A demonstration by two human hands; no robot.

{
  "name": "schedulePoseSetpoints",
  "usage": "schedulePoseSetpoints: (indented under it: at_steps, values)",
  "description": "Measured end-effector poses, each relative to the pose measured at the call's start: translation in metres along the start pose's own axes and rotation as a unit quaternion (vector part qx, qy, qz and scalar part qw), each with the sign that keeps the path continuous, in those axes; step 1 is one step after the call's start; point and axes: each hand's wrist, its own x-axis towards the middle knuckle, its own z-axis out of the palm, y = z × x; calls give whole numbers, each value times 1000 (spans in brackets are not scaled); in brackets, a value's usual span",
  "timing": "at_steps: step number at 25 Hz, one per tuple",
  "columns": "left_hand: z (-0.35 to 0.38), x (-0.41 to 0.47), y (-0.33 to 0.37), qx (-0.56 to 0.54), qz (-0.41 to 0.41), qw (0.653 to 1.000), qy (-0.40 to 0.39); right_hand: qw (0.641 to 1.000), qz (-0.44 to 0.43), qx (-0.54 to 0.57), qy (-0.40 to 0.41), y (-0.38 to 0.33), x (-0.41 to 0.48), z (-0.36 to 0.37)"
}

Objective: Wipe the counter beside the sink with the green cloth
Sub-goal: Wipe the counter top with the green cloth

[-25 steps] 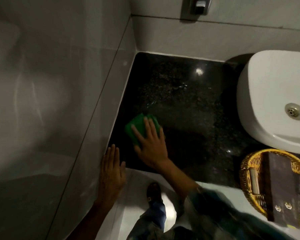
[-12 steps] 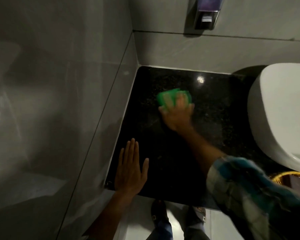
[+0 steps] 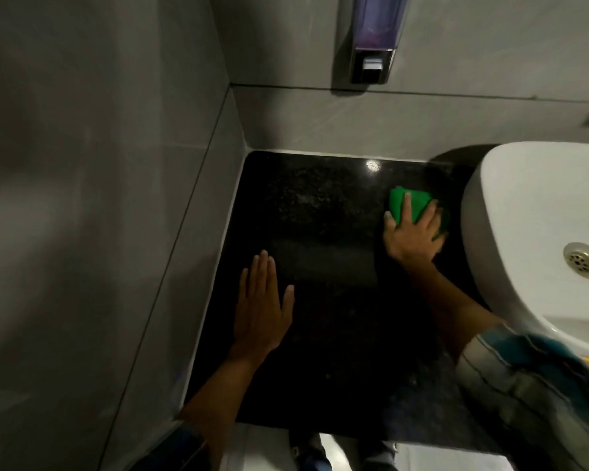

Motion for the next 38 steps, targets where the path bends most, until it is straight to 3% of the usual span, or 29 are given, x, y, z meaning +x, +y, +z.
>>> schedulePoseSetpoints:
  at_steps: [3, 5, 7, 9, 11, 13, 15, 17, 19, 21, 26, 28, 31, 33, 36, 38]
  values:
    - [8, 9, 0, 22, -20, 1000, 8, 1000, -18, 2, -24, -67, 26, 22]
    - [9, 6, 0, 29, -16, 999, 11, 986, -153, -11, -70, -123, 8, 43]
    - [8, 10, 0, 35, -16, 999, 9, 935, -328, -56, -121, -151, -35, 61]
    - [7, 10, -2, 35, -22, 999, 0, 909, -399, -67, -105, -138, -45, 61]
    - [5, 10, -2, 32, -13, 999, 4, 947, -310, -61, -48, -100, -8, 41]
    - [5, 10, -1, 17, -9, 1000, 8, 993, -113, -32, -24, -50, 20, 13]
    - [4, 9, 2, 13, -10, 1000, 9, 999, 14, -4, 33, -13, -2, 3]
    - [3, 10, 5, 13, -18, 1000, 10, 997, -5, -14, 74, -11, -69, 18]
    - [2, 10, 5, 17, -24, 1000, 7, 993, -114, -7, 9, -32, -114, 35]
    - [3, 10, 3, 22, -18, 999, 14, 979, -202, -14, -31, -64, -97, 39]
    - [5, 11, 1, 17, -7, 1000, 16, 991, -90, -24, -97, -101, -19, 17]
    - [-5, 10, 3, -12, -13, 1000, -8, 986, -108, 21, -122, -95, -36, -13]
    - [-25, 18, 21, -51, -51, 995, -72, 965, -183, 185, -30, -53, -92, -68]
    - [-35, 12, 49, -78, -35, 994, -66, 947, -202, 249, 25, -4, -137, -108]
    - [-35, -30, 120, -163, 90, 981, -62, 959, -139, 210, 131, 90, -184, -175]
    - [-29, -61, 164, -246, 111, 950, -157, 986, -22, 89, 142, 157, -200, -208]
